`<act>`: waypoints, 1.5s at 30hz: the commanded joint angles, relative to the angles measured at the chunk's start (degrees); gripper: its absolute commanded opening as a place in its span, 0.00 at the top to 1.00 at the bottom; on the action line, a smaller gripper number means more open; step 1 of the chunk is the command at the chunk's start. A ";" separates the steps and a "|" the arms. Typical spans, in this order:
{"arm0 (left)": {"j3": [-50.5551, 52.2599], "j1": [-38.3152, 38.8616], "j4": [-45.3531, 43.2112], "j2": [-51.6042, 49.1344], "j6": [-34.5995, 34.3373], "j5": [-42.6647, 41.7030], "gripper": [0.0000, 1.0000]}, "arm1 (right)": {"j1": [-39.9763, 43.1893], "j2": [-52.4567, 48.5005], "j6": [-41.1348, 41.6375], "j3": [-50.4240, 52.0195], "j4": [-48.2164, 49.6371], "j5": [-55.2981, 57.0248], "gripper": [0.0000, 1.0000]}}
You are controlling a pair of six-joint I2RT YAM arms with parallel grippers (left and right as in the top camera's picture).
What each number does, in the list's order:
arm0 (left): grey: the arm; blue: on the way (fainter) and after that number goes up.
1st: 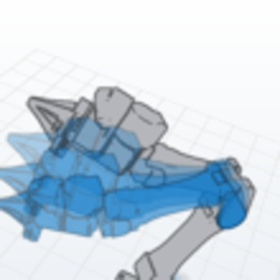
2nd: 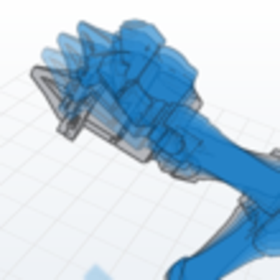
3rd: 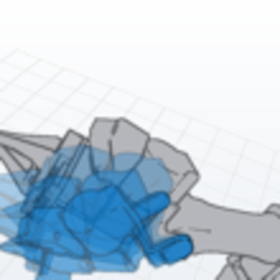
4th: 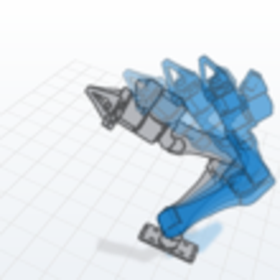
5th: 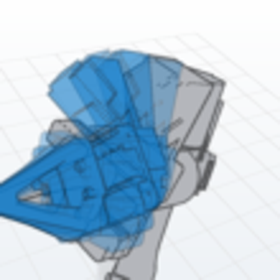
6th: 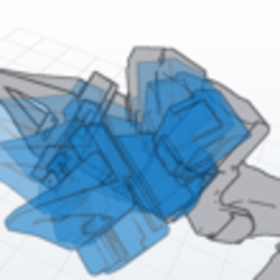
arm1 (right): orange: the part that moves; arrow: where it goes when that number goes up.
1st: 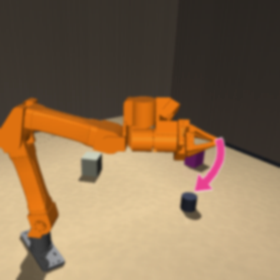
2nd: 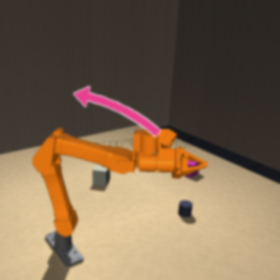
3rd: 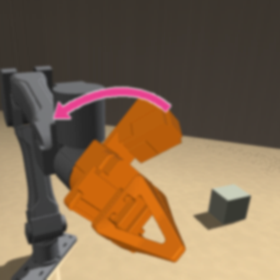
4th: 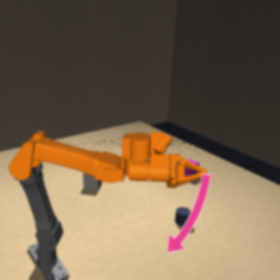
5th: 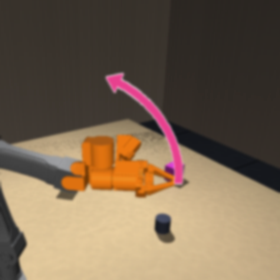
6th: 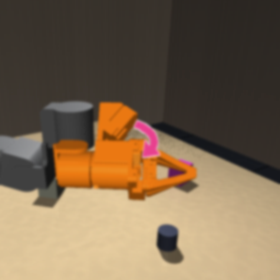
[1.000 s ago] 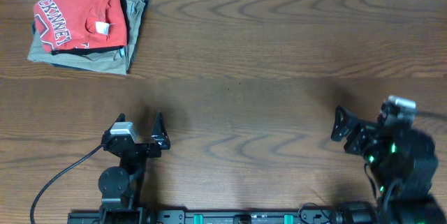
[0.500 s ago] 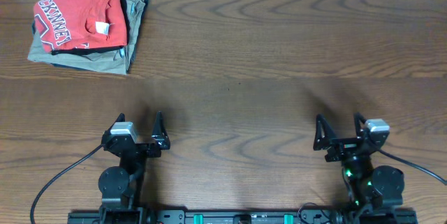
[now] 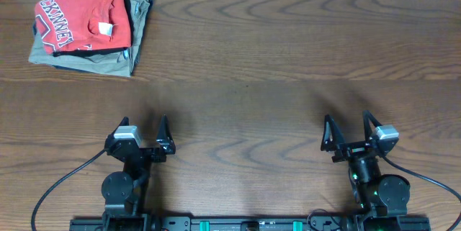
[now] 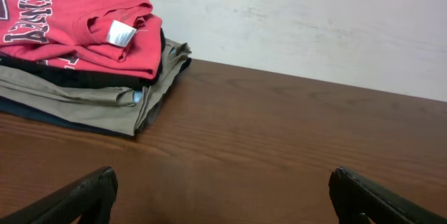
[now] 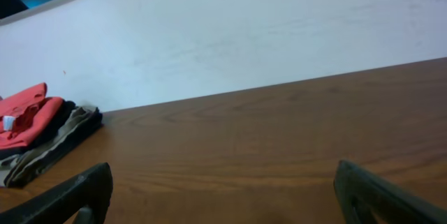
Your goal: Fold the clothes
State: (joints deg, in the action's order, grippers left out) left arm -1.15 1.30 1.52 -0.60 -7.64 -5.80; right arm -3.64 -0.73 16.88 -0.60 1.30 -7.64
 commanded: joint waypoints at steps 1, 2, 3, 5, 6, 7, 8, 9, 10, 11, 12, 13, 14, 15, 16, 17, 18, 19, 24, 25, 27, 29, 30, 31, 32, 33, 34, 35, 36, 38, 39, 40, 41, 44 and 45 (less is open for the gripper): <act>0.92 0.17 2.03 0.37 0.33 -0.76 0.02 | -0.50 0.46 -1.62 0.28 -1.57 0.98 0.01; 0.92 0.17 2.03 0.37 0.33 -0.76 0.02 | -0.50 0.46 -2.12 0.28 -2.73 1.01 0.01; 0.92 0.17 2.03 0.37 0.33 -0.76 0.02 | -0.50 0.46 -2.78 0.28 -4.13 1.03 0.01; 0.92 0.17 2.05 0.37 0.33 -0.76 0.02 | -0.50 0.46 -3.58 0.28 -5.11 1.75 0.01; 0.92 0.17 2.03 0.37 0.33 -0.76 0.02 | -0.50 0.46 -4.24 0.28 -5.11 1.81 0.01; 0.92 0.17 2.03 0.37 0.33 -0.76 0.02 | -0.50 0.46 -5.07 0.28 -5.14 1.81 0.01; 0.92 0.17 2.03 0.37 0.33 -0.76 0.02 | -0.50 0.46 -5.79 0.28 -5.14 1.81 0.01; 0.92 0.17 2.05 0.37 0.33 -0.76 0.02 | -0.50 0.46 -6.51 0.28 -5.14 1.79 0.01; 0.92 0.17 2.05 0.37 0.33 -0.76 0.02 | -0.50 0.46 -6.49 0.28 -5.11 1.79 0.01; 0.92 0.17 2.05 0.37 0.33 -0.76 0.02 | -0.50 0.46 -6.47 0.28 -5.11 1.79 0.01; 0.92 0.17 2.03 0.37 0.33 -0.76 0.02 | -0.50 0.46 -6.47 0.28 -5.09 1.79 0.01; 0.92 0.17 2.05 0.37 0.33 -0.76 0.02 | -0.48 0.46 -6.47 0.28 -5.09 1.79 0.01; 0.92 0.17 2.03 0.37 0.33 -0.76 0.02 | -0.48 0.46 -6.47 0.28 -5.09 1.79 0.01; 0.92 0.17 2.03 0.37 0.33 -0.76 0.02 | -0.48 0.46 -6.47 0.28 -5.09 1.79 0.01; 0.92 0.17 2.05 0.37 0.33 -0.76 0.02 | -0.50 0.46 -6.47 0.28 -5.09 1.79 0.01; 0.92 0.17 2.03 0.37 0.33 -0.76 0.02 | -0.50 0.46 -6.47 0.28 -5.09 1.79 0.01; 0.92 0.17 2.03 0.37 0.33 -0.76 0.02 | -0.50 0.46 -6.47 0.28 -5.11 1.79 0.01; 0.92 0.17 2.03 0.37 0.33 -0.76 0.02 | -0.50 0.46 -6.47 0.28 -5.11 1.79 0.01; 0.92 0.17 2.03 0.37 0.33 -0.76 0.02 | -0.50 0.46 -6.47 0.28 -5.09 1.79 0.01; 0.92 0.17 2.03 0.37 0.33 -0.76 0.02 | -0.50 0.46 -6.47 0.28 -5.09 1.79 0.01; 0.92 0.17 2.05 0.37 0.33 -0.76 0.02 | -0.50 0.46 -6.47 0.28 -5.09 1.79 0.01; 0.92 0.17 2.05 0.37 0.33 -0.76 0.02 | -0.50 0.46 -6.47 0.28 -5.09 1.79 0.01; 0.92 0.17 2.03 0.37 0.33 -0.76 0.02 | -0.50 0.46 -6.47 0.28 -5.09 1.79 0.01; 0.92 0.17 2.03 0.37 0.33 -0.76 0.02 | -0.50 0.46 -6.47 0.28 -5.09 1.79 0.01; 0.92 0.17 2.03 0.37 0.33 -0.76 0.02 | -0.50 0.46 -6.47 0.28 -5.09 1.79 0.01; 0.92 0.17 2.03 0.37 0.33 -0.76 0.02 | -0.50 0.46 -6.47 0.28 -5.09 1.79 0.01; 0.92 0.17 2.03 0.37 0.33 -0.76 0.02 | -0.50 0.46 -6.47 0.28 -5.09 1.79 0.01; 0.92 0.17 2.03 0.37 0.33 -0.76 0.02 | -0.50 0.46 -6.47 0.28 -5.09 1.79 0.01; 0.92 0.17 2.03 0.37 0.33 -0.76 0.02 | -0.50 0.46 -6.47 0.28 -5.09 1.79 0.01; 0.92 0.17 2.03 0.37 0.33 -0.76 0.02 | -0.50 0.46 -6.47 0.28 -5.09 1.79 0.01; 0.92 0.17 2.05 0.37 0.33 -0.76 0.02 | -0.50 0.46 -6.47 0.28 -5.11 1.79 0.01; 0.92 0.17 2.03 0.37 0.33 -0.76 0.02 | -0.50 0.46 -6.47 0.28 -5.11 1.79 0.01; 0.92 0.17 2.03 0.37 0.33 -0.76 0.02 | -0.50 0.46 -6.47 0.28 -5.11 1.79 0.01; 0.92 0.17 2.03 0.37 0.33 -0.76 0.02 | -0.50 0.46 -6.47 0.28 -5.11 1.79 0.01; 0.92 0.17 2.03 0.37 0.33 -0.76 0.02 | -0.50 0.46 -6.47 0.28 -5.09 1.79 0.01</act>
State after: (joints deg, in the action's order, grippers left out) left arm -1.15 1.30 1.52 -0.60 -7.64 -5.78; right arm -3.64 -0.69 11.42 -0.47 -3.60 -6.42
